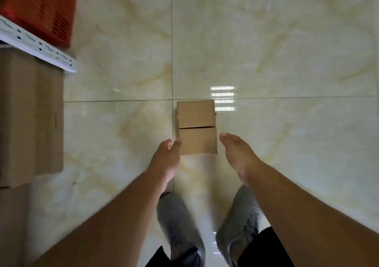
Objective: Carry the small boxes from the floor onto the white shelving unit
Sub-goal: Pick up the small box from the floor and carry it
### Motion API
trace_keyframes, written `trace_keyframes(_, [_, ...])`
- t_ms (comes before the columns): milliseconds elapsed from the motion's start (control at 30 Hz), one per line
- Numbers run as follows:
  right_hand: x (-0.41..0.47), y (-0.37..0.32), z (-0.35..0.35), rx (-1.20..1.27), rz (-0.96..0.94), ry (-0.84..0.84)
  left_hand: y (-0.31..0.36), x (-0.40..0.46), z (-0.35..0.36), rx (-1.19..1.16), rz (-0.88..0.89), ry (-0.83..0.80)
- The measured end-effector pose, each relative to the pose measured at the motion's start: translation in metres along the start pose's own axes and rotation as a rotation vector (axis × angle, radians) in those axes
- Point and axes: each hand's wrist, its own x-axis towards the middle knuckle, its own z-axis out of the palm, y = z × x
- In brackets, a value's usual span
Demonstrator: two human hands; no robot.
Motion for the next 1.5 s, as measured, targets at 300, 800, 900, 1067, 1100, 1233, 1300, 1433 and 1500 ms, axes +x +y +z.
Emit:
trace_keyframes(300, [0.064,0.027,0.026,-0.025,0.048,-0.061,-0.022,0.065,0.038,-0.042,-0.053,-0.049])
trace_keyframes(800, [-0.175,-0.086,-0.066,0.161,-0.022,0.110,0.104,-0.175,-0.070,-0.278,0.052,-0.055])
trace_keyframes(900, [-0.256,-0.153,-0.097,0.200,-0.119,0.180,0.164,-0.247,-0.108,-0.311,0.142,-0.045])
trace_keyframes(1067, [-0.393,-0.257,-0.144,0.279,-0.295,0.201,0.254,-0.361,-0.176,-0.436,0.275,-0.011])
trace_keyframes(1100, [-0.419,-0.274,-0.151,0.292,-0.317,0.207,0.270,-0.384,-0.189,-0.439,0.299,-0.019])
trace_keyframes(1233, [-0.504,-0.319,-0.168,0.287,-0.385,0.202,0.312,-0.453,-0.232,-0.423,0.408,-0.069])
trace_keyframes(1300, [-0.534,-0.332,-0.174,0.278,-0.422,0.214,0.325,-0.480,-0.247,-0.444,0.456,-0.094])
trace_keyframes(1433, [-0.575,-0.346,-0.181,0.325,-0.480,0.250,0.345,-0.531,-0.266,-0.552,0.524,-0.142])
trace_keyframes(1500, [-0.587,-0.348,-0.184,0.378,-0.486,0.248,0.350,-0.547,-0.268,-0.564,0.563,-0.141])
